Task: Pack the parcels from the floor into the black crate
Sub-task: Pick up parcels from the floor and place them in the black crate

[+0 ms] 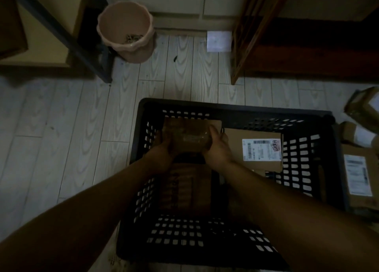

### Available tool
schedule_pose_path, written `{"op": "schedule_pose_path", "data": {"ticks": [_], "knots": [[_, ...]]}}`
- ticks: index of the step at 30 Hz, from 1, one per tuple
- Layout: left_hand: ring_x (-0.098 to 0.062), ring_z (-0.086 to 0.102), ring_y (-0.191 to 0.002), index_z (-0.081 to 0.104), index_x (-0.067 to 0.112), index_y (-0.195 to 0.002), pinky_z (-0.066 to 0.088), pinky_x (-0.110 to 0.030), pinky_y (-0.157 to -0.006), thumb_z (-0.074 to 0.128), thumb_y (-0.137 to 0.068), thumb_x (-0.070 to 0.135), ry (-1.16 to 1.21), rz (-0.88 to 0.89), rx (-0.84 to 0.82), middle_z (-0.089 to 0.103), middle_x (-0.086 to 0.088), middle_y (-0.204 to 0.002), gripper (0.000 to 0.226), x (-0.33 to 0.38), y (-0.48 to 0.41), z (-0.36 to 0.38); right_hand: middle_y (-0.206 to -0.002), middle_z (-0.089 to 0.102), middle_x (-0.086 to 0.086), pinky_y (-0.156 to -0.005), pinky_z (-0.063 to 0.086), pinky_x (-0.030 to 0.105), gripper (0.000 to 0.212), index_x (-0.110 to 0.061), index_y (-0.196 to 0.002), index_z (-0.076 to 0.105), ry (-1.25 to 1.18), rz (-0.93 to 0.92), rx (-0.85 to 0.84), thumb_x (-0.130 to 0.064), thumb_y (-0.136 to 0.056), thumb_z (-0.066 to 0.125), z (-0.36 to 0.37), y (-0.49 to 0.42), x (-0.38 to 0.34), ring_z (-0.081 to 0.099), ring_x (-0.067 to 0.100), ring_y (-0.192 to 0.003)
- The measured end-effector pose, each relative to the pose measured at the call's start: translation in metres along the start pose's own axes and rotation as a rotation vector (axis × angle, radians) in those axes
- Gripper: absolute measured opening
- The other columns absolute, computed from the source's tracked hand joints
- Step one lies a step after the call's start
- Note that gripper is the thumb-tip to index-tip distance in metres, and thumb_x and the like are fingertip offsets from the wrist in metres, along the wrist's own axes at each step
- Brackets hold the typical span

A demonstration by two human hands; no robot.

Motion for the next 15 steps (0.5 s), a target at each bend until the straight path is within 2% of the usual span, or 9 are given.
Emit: {"op": "schedule_pose_path", "data": {"ticks": [3,6,10,13,15], "knots": [[-0.033,-0.007,-0.142,-0.016,0.03,-0.144,0.009,-0.042,-0.115,0.047,-0.092,0.043,0.044,-0.021,-0.001,-0.024,-0.012,-0.153,0.083,0.0,0.0,0.0,-0.157,-0.013,0.009,-0.099,0.042,0.04,0.087,-0.04,-0.148,-0.002,0.059,0.031,-0.055,-0.02,-0.09,0.059,0.001,0.0,0.001,0.043,0.038,-0.126],[-0.036,-0.002,-0.142,-0.009,0.032,-0.145,0.013,-0.046,-0.114,0.049,-0.091,0.041,0.084,-0.071,-0.015,-0.019,-0.011,-0.154,0.08,0.011,0.02,-0.015,-0.157,-0.017,0.007,-0.105,0.035,0.038,0.085,-0.039,-0.148,-0.003,0.059,0.079,-0.079,-0.027,-0.091,0.059,-0.016,0.018,-0.008,0.031,0.037,-0.136],[-0.035,0.008,-0.141,0.001,0.036,-0.146,0.018,-0.054,-0.114,0.055,-0.088,0.041,0.107,-0.072,-0.012,-0.001,-0.009,-0.156,0.079,0.045,0.075,-0.051,-0.158,0.004,0.009,-0.108,0.029,0.037,0.071,-0.039,-0.148,0.014,0.075,0.055,-0.071,-0.039,-0.091,0.055,-0.054,0.07,-0.038,0.024,0.034,-0.139],[-0.032,0.009,-0.142,0.006,0.03,-0.148,0.016,-0.051,-0.114,0.056,-0.089,0.036,0.138,-0.076,-0.013,0.005,-0.01,-0.156,0.077,0.087,0.149,-0.091,-0.148,0.032,0.016,-0.107,0.034,0.036,0.056,-0.032,-0.143,0.032,0.111,0.031,-0.103,-0.036,-0.091,0.051,-0.097,0.134,-0.072,0.03,0.032,-0.134],[-0.033,0.017,-0.14,0.013,0.025,-0.148,0.02,-0.045,-0.114,0.056,-0.09,0.031,0.176,-0.04,-0.005,0.016,-0.012,-0.152,0.073,0.117,0.203,-0.116,-0.142,0.039,0.016,-0.104,0.035,0.033,0.048,-0.025,-0.137,0.041,0.139,0.022,-0.117,-0.037,-0.091,0.051,-0.128,0.18,-0.097,0.036,0.031,-0.129]]}}
Point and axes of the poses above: each hand's wrist, its own y-axis away from the middle knuckle, its own z-axis out of the palm, x = y × z, the point moved 4 cm from there along -y, towards the middle knuckle
